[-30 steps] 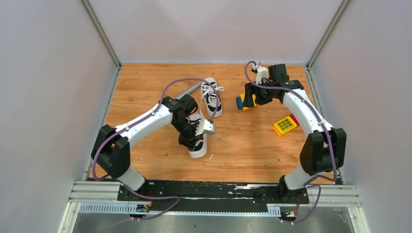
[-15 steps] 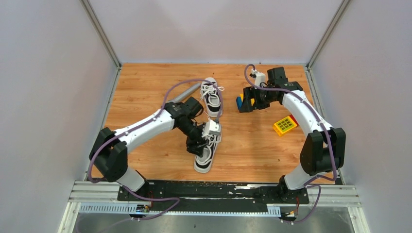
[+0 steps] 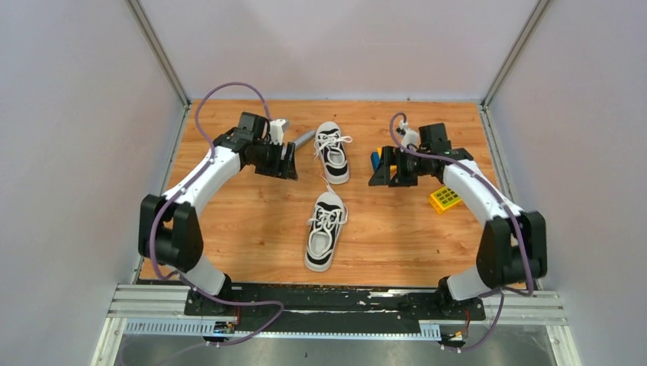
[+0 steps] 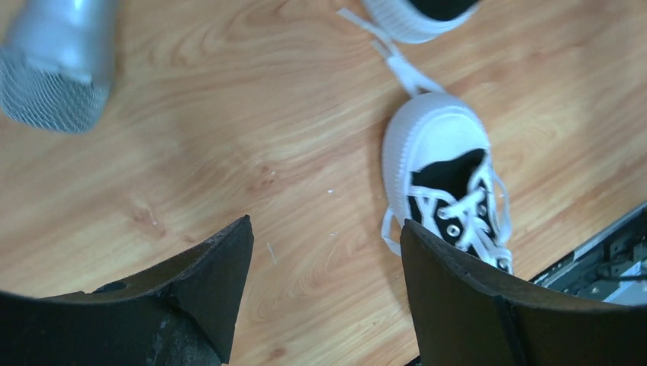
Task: Tie the shoes
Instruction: Move the shoe to the center of the board, then cross the shoelace with the shoelace.
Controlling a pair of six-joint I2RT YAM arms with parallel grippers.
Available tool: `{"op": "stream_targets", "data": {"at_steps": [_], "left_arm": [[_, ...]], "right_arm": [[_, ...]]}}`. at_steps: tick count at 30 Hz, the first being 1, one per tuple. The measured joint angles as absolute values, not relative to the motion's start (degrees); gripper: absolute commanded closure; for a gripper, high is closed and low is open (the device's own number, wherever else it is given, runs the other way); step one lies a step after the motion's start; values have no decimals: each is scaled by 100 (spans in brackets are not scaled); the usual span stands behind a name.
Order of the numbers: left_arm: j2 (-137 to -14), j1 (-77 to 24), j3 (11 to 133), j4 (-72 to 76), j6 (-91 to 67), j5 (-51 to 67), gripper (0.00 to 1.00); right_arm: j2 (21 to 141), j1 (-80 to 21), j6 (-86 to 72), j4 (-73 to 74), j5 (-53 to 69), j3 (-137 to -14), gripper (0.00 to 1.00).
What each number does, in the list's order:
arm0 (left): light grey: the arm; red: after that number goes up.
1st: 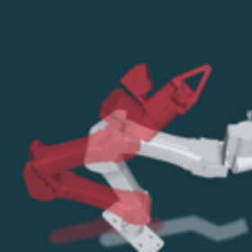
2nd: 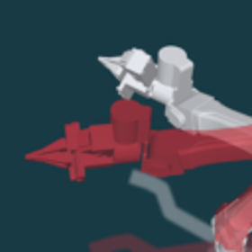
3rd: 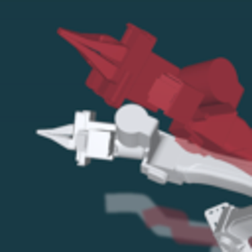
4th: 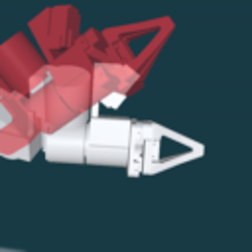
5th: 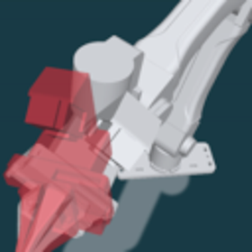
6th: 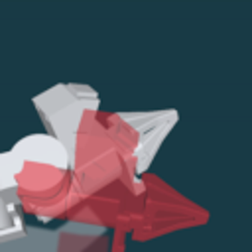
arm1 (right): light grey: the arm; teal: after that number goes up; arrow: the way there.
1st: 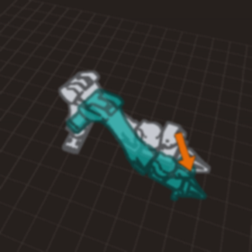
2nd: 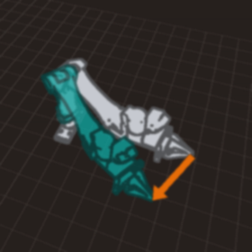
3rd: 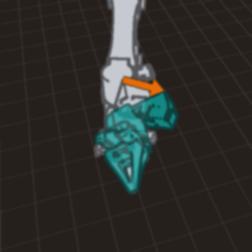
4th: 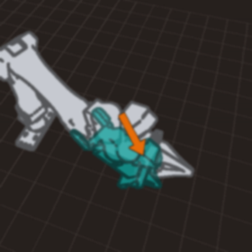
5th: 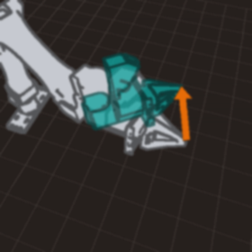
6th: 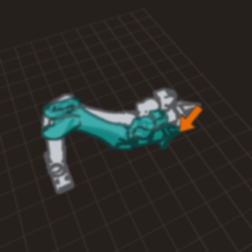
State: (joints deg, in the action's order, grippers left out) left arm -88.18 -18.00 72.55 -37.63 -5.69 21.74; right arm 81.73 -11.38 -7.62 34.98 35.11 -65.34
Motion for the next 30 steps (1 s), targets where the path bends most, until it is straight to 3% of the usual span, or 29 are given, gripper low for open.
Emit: {"op": "stream_targets", "data": {"at_steps": [3,6,12,18,30], "left_arm": [[-9336,-1568,7113,-3732,-1125,2069,23],[-9467,-1398,6737,-3752,-1651,2018,23],[-9439,-1291,5841,-3363,-2475,2480,32],[-9555,-1299,4794,-2373,-3649,3529,33],[-10160,-1450,4469,-958,-5277,4604,44]], "right_arm": [[8884,-1144,-1111,3553,3540,-6250,38],[9286,-1238,-1299,3579,3347,-6313,42],[9996,-1708,-1573,3409,3094,-7026,42],[10492,-1984,-1920,3352,3052,-7168,41],[10462,-1942,-2095,3356,2998,-7013,40]]}}
